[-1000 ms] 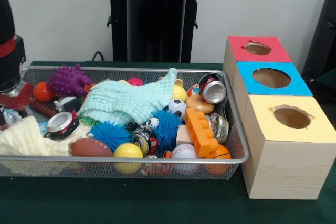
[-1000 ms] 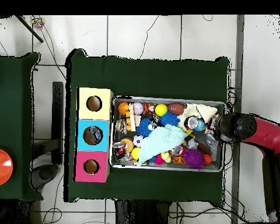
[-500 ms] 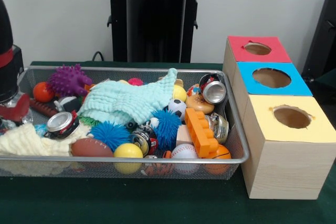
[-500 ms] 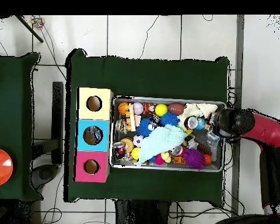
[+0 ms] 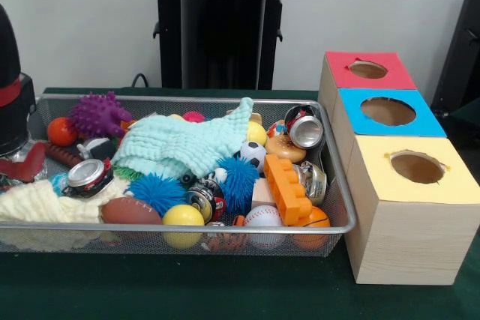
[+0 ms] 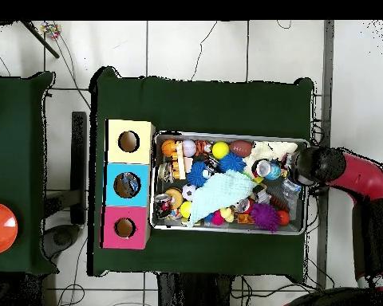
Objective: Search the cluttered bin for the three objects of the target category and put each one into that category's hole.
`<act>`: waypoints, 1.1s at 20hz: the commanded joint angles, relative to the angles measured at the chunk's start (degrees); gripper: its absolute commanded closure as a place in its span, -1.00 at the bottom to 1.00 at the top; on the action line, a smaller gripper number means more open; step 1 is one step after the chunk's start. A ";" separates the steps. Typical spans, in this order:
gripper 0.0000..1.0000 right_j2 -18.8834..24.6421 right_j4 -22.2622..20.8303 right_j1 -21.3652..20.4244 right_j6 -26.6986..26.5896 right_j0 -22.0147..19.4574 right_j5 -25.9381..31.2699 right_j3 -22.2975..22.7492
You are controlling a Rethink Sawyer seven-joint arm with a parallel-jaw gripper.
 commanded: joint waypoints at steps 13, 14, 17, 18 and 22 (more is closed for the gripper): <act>-1.00 -4.80 -3.60 -4.87 -12.10 -1.18 13.64 5.53; -1.00 -5.72 -4.28 -5.33 -11.32 -0.60 14.02 5.41; -1.00 -6.61 -4.50 -6.19 -11.51 -0.37 14.97 6.57; -1.00 -6.70 -4.48 -6.61 -11.88 -0.41 15.71 7.02; -1.00 -7.00 -4.76 -6.82 -12.94 -0.78 17.00 7.84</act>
